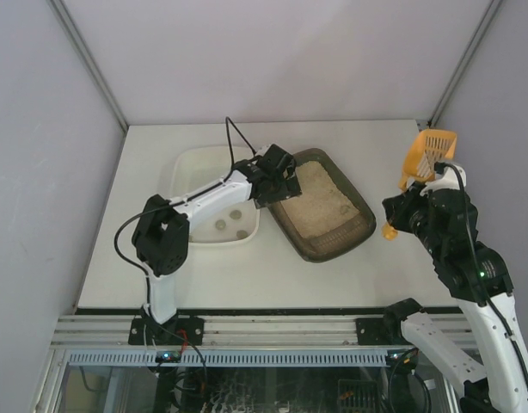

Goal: Clean the litter box

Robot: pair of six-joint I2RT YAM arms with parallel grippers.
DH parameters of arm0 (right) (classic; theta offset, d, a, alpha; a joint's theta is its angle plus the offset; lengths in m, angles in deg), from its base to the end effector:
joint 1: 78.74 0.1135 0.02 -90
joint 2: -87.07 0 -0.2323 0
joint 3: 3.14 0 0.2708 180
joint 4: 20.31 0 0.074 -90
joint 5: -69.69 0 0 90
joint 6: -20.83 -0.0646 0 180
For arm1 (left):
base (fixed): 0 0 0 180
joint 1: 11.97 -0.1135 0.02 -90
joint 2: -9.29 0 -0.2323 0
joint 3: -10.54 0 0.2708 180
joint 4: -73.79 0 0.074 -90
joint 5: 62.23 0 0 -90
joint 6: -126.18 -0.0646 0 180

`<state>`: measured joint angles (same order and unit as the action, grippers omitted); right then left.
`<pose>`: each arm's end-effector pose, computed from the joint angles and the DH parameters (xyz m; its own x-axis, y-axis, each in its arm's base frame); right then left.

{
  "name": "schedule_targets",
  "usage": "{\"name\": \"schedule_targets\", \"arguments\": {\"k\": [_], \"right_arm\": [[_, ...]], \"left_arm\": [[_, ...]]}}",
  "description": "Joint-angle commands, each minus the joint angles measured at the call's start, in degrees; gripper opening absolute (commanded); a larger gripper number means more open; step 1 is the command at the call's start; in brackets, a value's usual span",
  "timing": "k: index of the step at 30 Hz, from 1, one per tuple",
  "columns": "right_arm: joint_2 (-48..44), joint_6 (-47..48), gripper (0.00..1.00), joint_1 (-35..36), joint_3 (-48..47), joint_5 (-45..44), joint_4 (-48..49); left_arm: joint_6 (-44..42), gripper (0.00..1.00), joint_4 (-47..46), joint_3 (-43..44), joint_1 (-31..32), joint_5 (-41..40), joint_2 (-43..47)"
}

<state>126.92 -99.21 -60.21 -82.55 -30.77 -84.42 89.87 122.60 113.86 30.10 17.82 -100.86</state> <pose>0.1702 0.0447 0.3777 -0.4191 0.3787 -0.8252 0.0622 0.9187 0.3901 0.3390 -0.2909 0.1858 -0.8363 -0.3143 -0.4491 -0.1459 0.9174 -0.3703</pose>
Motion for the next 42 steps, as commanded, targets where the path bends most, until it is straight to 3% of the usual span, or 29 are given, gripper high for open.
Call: {"name": "schedule_targets", "arguments": {"k": [1, 6, 13, 17, 22, 26, 30, 36, 42], "right_arm": [[-0.7, -0.28, 0.0, -1.34, 1.64, 2.56, 0.39], [-1.7, 0.19, 0.0, -2.36, 2.42, 2.92, 0.15], [-2.91, 0.51, 0.0, -4.5, 4.84, 4.54, 0.88], [-3.32, 1.21, 0.0, -6.1, 5.38, 5.41, 1.03], [-4.3, 2.2, 0.0, -8.06, 6.46, 5.94, 0.89], [-4.61, 2.98, 0.0, -10.05, 7.07, 6.19, 0.72], [-4.69, 3.49, 0.0, -11.95, 7.19, 6.68, 0.75], [-4.08, 4.26, 0.0, -13.84, 7.37, 7.66, -0.22], [-4.25, 3.0, 0.0, -15.26, 7.37, 5.14, -3.05]], "left_arm": [[-0.85, 0.89, 0.98, 5.54, 0.87, -3.79, -2.61], [-8.09, 0.63, 2.92, 11.35, 1.25, -5.24, -6.51], [-20.58, 0.52, 12.28, 27.4, 1.35, -6.3, -15.94], [-29.9, 0.38, 11.84, 34.68, 1.38, -5.18, -18.45], [-44.34, 0.28, 6.91, 37.94, 1.9, -4.73, -18.44], [-57.82, 0.1, 5.83, 40.2, 2.23, -1.94, -19.77], [-72.12, 0.01, 4.96, 40.94, 2.32, 1.25, -20.92], [-93.5, 0.0, 4.75, 41.45, 3.62, 8.93, -21.65], [-109.18, 0.0, 5.48, 44.86, 6.68, 14.46, -23.92]]}}
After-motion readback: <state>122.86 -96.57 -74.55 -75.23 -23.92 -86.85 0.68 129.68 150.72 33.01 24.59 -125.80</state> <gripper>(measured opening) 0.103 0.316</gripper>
